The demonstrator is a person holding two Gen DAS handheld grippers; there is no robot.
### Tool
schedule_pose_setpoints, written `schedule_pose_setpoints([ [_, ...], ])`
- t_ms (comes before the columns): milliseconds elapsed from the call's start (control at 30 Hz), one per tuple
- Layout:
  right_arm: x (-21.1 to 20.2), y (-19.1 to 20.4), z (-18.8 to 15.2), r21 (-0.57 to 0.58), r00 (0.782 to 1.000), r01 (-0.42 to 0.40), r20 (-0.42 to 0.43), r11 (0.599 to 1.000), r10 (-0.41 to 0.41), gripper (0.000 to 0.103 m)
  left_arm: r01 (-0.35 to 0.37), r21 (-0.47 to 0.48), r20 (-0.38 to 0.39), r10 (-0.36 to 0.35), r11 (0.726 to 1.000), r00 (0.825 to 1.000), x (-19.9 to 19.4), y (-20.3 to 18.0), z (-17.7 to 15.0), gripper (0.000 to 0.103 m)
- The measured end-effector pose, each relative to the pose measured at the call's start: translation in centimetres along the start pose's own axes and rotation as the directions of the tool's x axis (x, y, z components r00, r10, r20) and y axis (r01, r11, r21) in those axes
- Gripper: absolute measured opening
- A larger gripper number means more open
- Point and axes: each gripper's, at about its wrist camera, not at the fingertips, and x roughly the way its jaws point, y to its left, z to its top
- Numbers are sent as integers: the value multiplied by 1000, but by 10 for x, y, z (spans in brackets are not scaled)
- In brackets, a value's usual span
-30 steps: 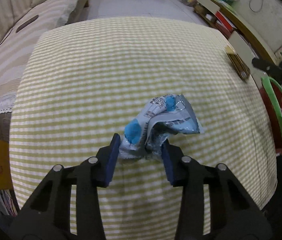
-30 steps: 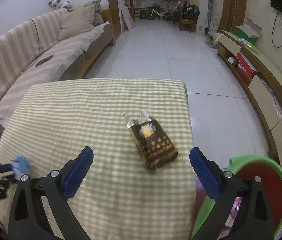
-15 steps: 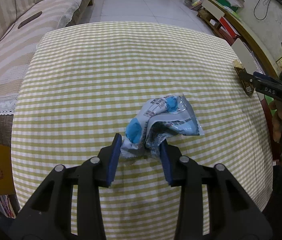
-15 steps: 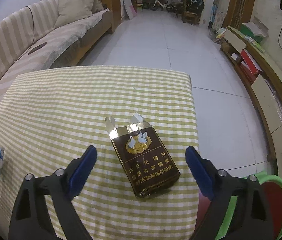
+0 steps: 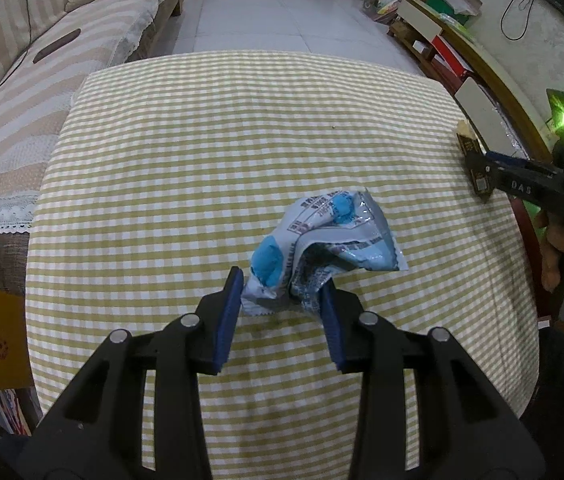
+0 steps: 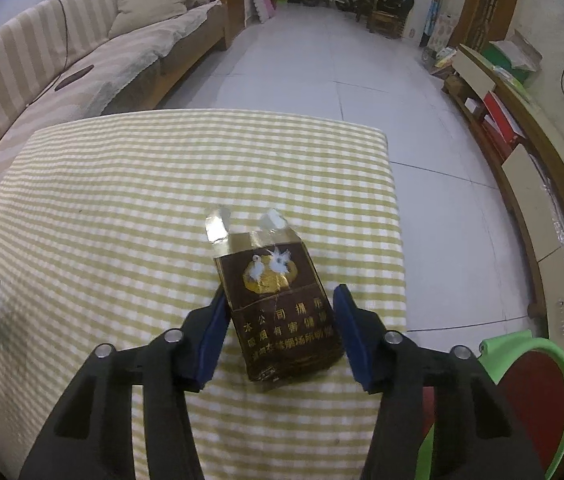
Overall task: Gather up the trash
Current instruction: 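Grasp the blue-white wrapper with left tool while right tool grasps the brown cigarette box, then carry the wrapper and cigarette box over the bin and open both tools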
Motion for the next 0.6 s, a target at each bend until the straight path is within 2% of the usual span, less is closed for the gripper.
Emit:
schedule_pose_setpoints([
  [300,-42,28,-18,-14,999,-28,40,1000,29,46,8,4,43,-8,1000,999,-27,-5,-7,36],
  [600,-107,47,-49,16,992,-74,100,997,72,47,21,10,115,-22,1000,993,-68,-11,-14,36],
])
